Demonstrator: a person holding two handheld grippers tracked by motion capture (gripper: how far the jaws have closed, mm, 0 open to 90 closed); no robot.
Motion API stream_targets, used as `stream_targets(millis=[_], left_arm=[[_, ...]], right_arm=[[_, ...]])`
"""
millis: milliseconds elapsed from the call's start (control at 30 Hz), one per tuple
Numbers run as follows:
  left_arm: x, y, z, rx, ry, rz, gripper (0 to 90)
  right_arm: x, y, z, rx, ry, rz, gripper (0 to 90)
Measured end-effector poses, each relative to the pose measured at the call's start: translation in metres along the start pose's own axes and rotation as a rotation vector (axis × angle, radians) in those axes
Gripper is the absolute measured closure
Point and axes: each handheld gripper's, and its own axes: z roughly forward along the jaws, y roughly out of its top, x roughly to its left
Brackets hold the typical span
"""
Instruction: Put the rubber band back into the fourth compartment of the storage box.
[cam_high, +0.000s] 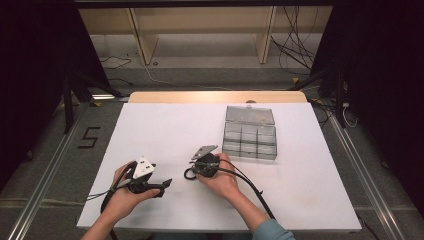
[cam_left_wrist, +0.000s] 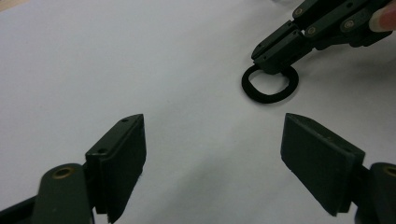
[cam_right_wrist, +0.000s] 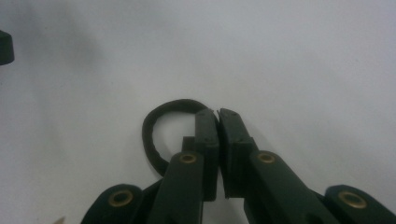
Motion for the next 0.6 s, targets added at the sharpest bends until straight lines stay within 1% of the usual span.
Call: stream_targets(millis=[167,200,233,267,600], left_arm=[[0.000,0.000,0.000,0.000,0.001,-0.002,22.1],[0.000,0.000,0.000,0.000,0.001,-0.002,22.1],[0.000,0.000,0.000,0.000,0.001,-0.002,22.2],[0.000,0.000,0.000,0.001,0.001,0.004,22.1],[0.000,0.000,0.000,0.001,0.002,0.001,22.2]], right_arm=[[-0.001,0.001,-0.002,-0.019,0.003,0.012,87.8],[-0.002,0.001,-0.003,-0.021,0.006,0.009,87.8],[-0.002,0.002,-0.004,-0.025,0.005,0.018,87.8],[-0.003,0.002,-0.005,-0.026,0.006,0.018,87.9],[-0.006,0.004,-0.015,-0.048,-0.002,0.032,88.0]])
